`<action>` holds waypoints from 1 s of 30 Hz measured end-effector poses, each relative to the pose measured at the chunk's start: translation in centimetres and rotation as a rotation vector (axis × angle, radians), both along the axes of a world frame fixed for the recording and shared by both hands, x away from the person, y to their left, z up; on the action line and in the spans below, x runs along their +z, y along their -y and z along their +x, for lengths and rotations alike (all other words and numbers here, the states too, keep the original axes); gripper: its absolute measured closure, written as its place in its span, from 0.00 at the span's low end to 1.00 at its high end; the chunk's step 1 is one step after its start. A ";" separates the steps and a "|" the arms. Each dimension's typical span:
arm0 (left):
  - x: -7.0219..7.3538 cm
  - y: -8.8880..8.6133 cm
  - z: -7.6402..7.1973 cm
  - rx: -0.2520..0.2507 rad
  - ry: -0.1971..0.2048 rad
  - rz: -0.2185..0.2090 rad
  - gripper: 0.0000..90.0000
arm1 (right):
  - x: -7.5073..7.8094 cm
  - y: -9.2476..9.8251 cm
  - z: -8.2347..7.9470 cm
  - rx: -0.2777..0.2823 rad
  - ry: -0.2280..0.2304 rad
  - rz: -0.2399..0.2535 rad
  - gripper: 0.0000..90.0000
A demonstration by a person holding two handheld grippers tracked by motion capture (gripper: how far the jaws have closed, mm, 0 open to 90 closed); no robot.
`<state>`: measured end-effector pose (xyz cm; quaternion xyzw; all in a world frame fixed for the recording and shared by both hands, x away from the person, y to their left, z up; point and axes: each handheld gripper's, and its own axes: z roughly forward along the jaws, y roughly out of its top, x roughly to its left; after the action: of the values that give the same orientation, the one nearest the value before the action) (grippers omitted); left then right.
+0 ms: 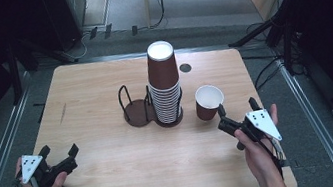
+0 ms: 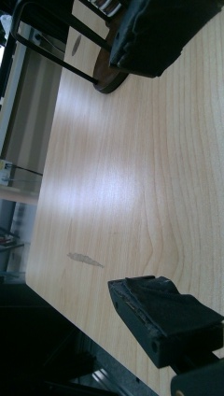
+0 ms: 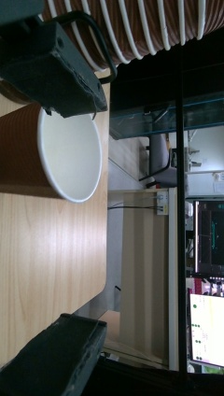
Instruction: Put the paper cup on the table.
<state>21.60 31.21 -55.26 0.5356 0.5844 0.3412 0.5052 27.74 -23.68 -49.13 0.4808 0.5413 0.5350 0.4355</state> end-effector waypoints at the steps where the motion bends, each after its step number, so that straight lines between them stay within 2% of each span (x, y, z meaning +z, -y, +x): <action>1: 0.0 0.0 0.0 0.000 -0.001 0.000 0.00 | -0.2 0.2 -0.1 0.001 -0.003 0.001 0.00; 10: 0.0 0.1 -0.1 0.006 0.006 0.007 0.00 | -1.7 1.9 -0.9 -0.022 -0.028 0.013 0.00; 17: 0.0 0.0 -0.1 0.006 0.004 0.003 0.00 | -2.5 3.5 -1.7 -0.038 -0.037 -0.006 0.00; 23: 0.0 0.1 0.0 0.004 0.000 0.006 0.00 | -3.7 4.9 -2.4 -0.057 -0.064 -0.012 0.00; 30: 0.0 0.1 0.0 0.004 0.000 0.006 0.00 | -4.1 6.2 -3.0 -0.085 -0.074 -0.015 0.00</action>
<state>21.58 31.15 -55.25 0.5360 0.5844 0.3437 0.5030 24.75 -29.85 -53.26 0.5195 0.5401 0.4936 0.4414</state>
